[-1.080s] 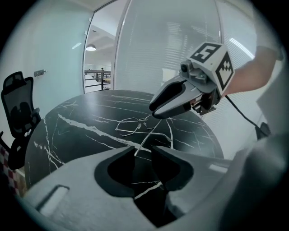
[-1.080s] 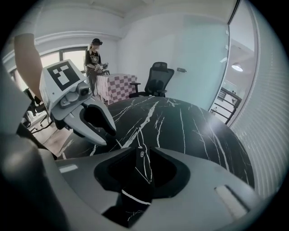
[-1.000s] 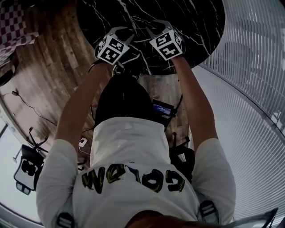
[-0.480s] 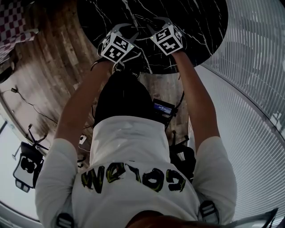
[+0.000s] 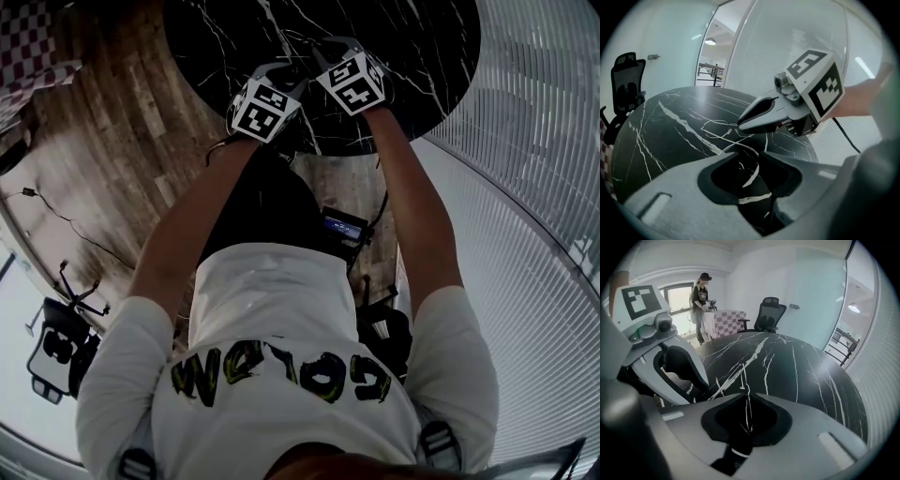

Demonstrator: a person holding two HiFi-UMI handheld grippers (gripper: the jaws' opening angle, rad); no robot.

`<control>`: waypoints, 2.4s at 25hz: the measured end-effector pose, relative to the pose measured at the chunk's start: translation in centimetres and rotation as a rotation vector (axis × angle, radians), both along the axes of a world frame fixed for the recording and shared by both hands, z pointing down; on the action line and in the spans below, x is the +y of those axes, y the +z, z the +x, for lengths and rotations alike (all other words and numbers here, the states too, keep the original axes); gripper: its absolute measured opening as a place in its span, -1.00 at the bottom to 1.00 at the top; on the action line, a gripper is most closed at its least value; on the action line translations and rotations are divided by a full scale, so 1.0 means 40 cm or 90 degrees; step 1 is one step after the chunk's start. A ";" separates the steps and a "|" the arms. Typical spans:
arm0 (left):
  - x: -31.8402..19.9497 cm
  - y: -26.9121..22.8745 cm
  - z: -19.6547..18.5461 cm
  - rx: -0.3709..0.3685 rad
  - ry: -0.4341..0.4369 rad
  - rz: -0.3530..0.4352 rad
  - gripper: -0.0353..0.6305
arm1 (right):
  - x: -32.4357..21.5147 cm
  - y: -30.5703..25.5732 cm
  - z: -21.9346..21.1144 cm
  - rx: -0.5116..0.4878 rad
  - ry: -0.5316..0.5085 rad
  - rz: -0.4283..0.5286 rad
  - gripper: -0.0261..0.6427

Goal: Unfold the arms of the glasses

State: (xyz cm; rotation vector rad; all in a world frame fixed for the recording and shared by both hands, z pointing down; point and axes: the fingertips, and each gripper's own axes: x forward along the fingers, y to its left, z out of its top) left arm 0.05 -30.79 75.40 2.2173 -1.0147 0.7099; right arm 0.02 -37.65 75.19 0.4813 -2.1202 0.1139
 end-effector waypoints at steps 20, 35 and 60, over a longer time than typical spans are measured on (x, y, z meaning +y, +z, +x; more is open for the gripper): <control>-0.017 0.040 0.021 0.065 -0.133 -0.105 -0.68 | 0.007 -0.001 -0.008 0.001 -0.009 0.010 -0.88; 0.007 0.047 0.006 0.046 -0.132 -0.109 -0.80 | 0.018 -0.001 0.004 0.011 -0.023 0.024 -0.89; 0.054 0.049 -0.199 -0.049 -0.112 -0.087 -0.84 | 0.040 -0.003 0.034 0.035 -0.040 0.033 -0.89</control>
